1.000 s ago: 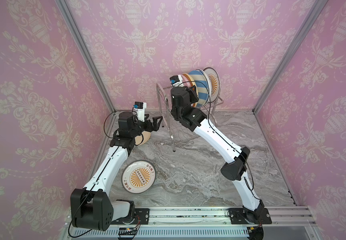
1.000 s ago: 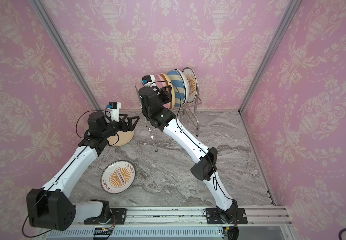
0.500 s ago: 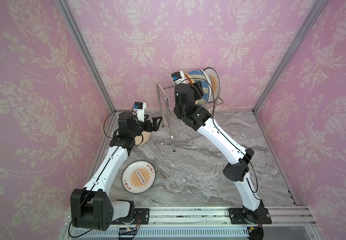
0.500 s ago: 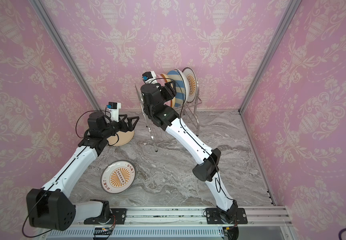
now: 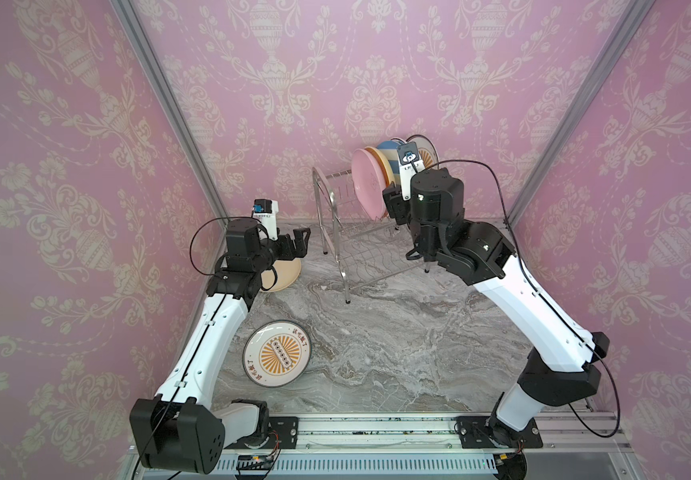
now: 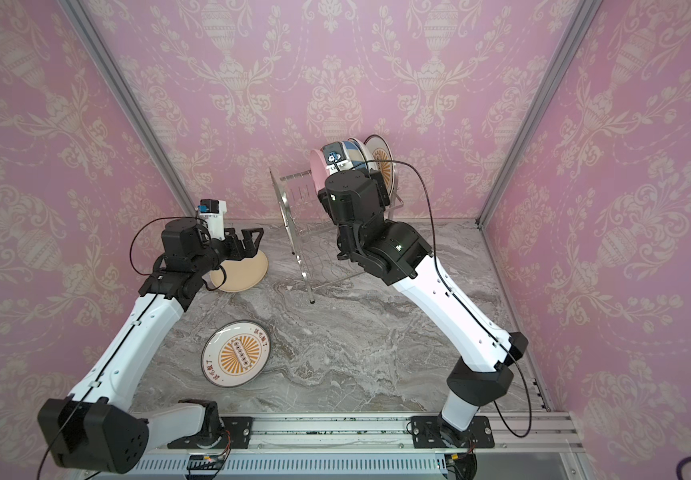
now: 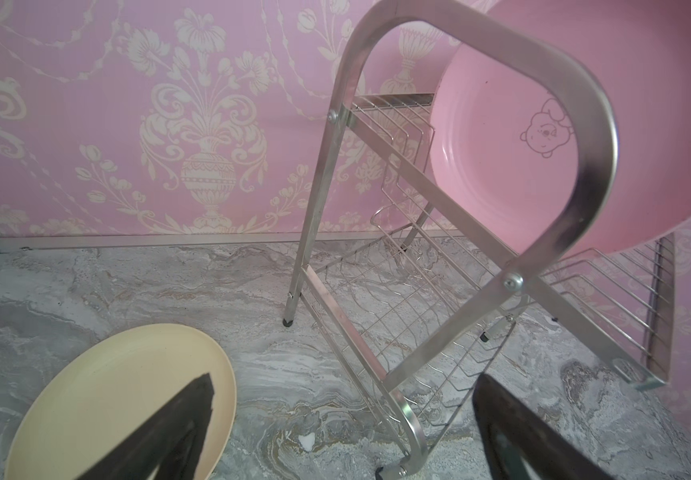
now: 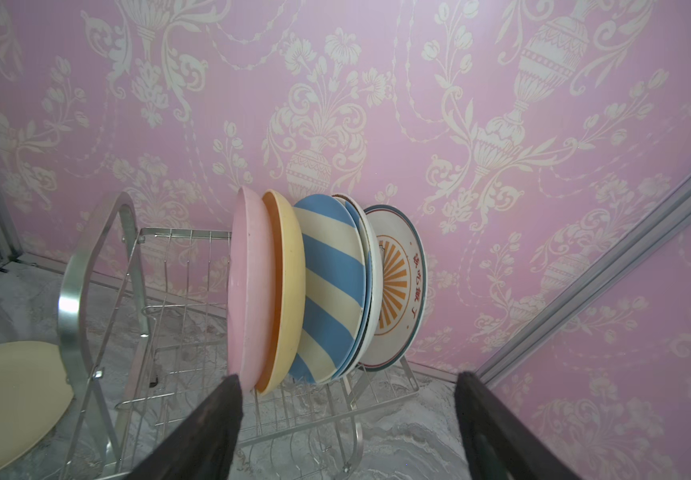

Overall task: Load the plates into the dish rack
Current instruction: 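Release the pink plate and move the right gripper to the sunburst plate, then grasp the white sunburst plate's rim with the right gripper while the left gripper holds it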

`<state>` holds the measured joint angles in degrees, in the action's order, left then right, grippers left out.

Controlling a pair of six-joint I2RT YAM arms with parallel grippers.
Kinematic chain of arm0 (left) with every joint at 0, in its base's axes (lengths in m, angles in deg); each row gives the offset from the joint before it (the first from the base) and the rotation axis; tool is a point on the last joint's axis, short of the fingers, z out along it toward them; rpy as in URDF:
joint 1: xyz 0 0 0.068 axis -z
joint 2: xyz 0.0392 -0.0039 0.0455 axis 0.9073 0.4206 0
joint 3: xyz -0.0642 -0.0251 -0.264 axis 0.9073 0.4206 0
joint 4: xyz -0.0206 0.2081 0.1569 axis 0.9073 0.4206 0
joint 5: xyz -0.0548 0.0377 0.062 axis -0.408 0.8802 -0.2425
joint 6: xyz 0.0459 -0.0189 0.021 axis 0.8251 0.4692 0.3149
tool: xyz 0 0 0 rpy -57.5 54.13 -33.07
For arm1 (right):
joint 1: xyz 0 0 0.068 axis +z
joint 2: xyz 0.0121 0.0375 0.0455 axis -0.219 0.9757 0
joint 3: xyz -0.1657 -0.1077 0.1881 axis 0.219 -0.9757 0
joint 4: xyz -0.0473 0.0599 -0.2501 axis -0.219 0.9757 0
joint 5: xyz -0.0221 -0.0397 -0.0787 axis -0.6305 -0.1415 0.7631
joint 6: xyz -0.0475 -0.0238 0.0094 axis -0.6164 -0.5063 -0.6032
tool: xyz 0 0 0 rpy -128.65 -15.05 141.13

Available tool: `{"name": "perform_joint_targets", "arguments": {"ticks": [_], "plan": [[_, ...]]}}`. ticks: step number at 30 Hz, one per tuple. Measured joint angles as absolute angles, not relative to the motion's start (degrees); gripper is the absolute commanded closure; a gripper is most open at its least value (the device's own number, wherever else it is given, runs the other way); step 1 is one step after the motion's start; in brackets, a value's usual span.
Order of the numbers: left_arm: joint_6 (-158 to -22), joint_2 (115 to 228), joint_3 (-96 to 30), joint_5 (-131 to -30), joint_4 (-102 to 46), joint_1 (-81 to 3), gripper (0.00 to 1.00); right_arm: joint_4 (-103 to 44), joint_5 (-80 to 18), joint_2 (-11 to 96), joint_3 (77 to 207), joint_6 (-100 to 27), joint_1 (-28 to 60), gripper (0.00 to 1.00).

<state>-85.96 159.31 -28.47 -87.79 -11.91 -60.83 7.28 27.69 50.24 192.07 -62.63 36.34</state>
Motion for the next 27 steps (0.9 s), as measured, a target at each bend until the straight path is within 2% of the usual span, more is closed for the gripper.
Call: {"name": "perform_joint_targets", "arguments": {"ticks": [4,8,12,16,20,27], "plan": [[-86.0,158.5,-29.7,-82.9,-7.1,-61.3,0.01,11.0,20.2,46.6,188.0,-58.2,36.3,0.14],[-87.0,156.9,-29.7,-78.0,-1.8,-64.0,0.01,14.3,8.3,40.3,177.6,-52.4,36.3,0.15],[-90.8,154.5,-25.6,-76.6,-0.5,-68.2,0.01,13.5,-7.4,31.0,161.1,-44.9,36.3,0.18],[-94.9,152.0,-16.2,-75.4,-0.5,-69.7,0.01,5.5,-19.6,25.1,141.8,-34.9,37.2,0.21],[-98.9,148.9,-7.1,-74.1,-1.2,-71.4,0.01,-0.3,-24.2,30.4,131.8,-29.0,42.2,0.19],[-105.7,144.1,6.7,-72.6,-7.6,-74.7,0.01,-13.7,-30.2,46.0,129.8,-23.1,46.6,0.18]]}}
